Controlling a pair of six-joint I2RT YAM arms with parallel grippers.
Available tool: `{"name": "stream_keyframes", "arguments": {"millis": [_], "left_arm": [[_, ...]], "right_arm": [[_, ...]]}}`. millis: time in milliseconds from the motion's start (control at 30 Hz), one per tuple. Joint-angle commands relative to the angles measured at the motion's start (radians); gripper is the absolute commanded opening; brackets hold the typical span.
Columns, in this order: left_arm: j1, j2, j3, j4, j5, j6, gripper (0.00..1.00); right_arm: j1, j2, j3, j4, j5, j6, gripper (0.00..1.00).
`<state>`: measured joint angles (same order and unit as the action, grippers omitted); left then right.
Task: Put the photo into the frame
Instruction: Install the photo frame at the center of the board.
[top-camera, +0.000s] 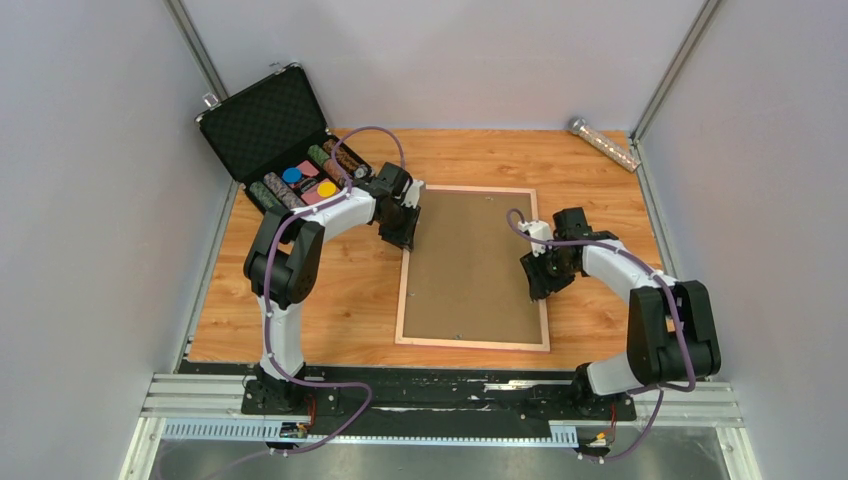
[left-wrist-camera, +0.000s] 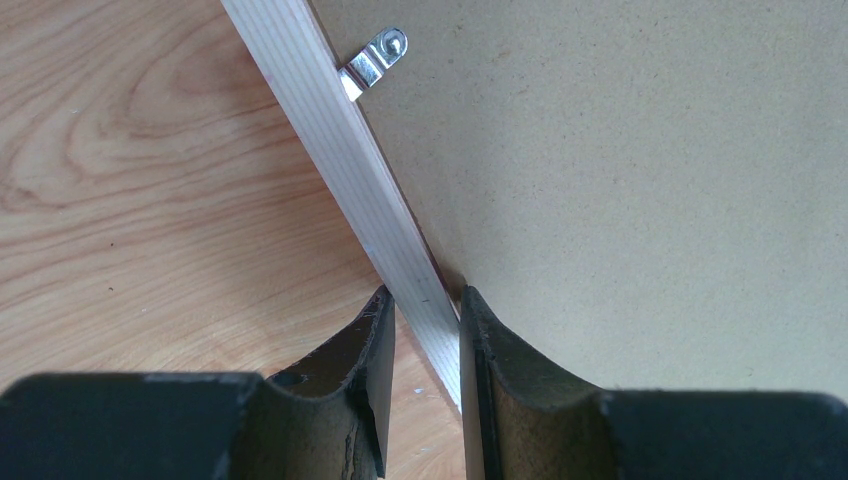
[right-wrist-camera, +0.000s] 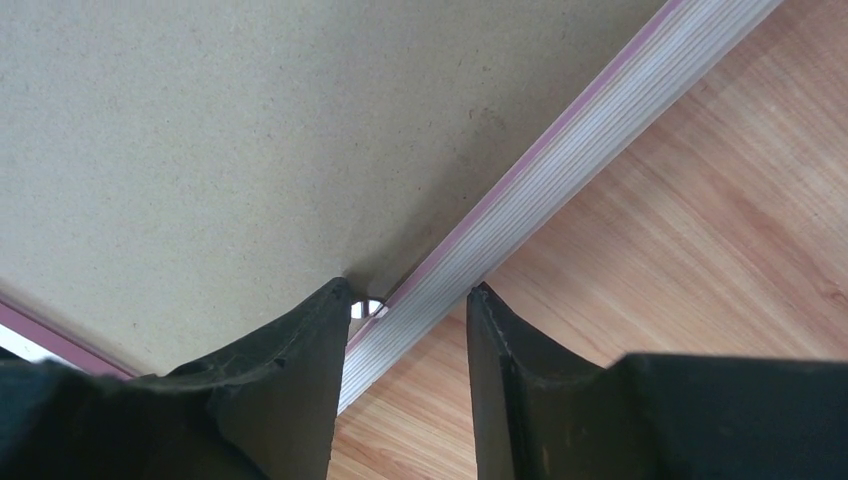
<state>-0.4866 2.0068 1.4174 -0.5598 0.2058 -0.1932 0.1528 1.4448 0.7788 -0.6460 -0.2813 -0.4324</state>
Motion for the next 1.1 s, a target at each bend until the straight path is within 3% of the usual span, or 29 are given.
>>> {"name": "stream_keyframes", "arguments": {"millis": [0,500,1067], "left_arm": [[0.011,0.051,-0.008,0.003,-0.019,0.032,0.00],[0.021,0.046,-0.008,0.002,-0.016,0.031,0.00],[0.031,0.051,-0.006,0.000,-0.013,0.029,0.00]], "right_arm": [[0.006,0.054,0.011,0.005,-0.022,0.038,0.42],[0.007,0.015,-0.038,0.009,0.048,-0.110,0.40],[0.007,0.010,-0.051,-0.018,-0.012,-0.211,0.43]]}}
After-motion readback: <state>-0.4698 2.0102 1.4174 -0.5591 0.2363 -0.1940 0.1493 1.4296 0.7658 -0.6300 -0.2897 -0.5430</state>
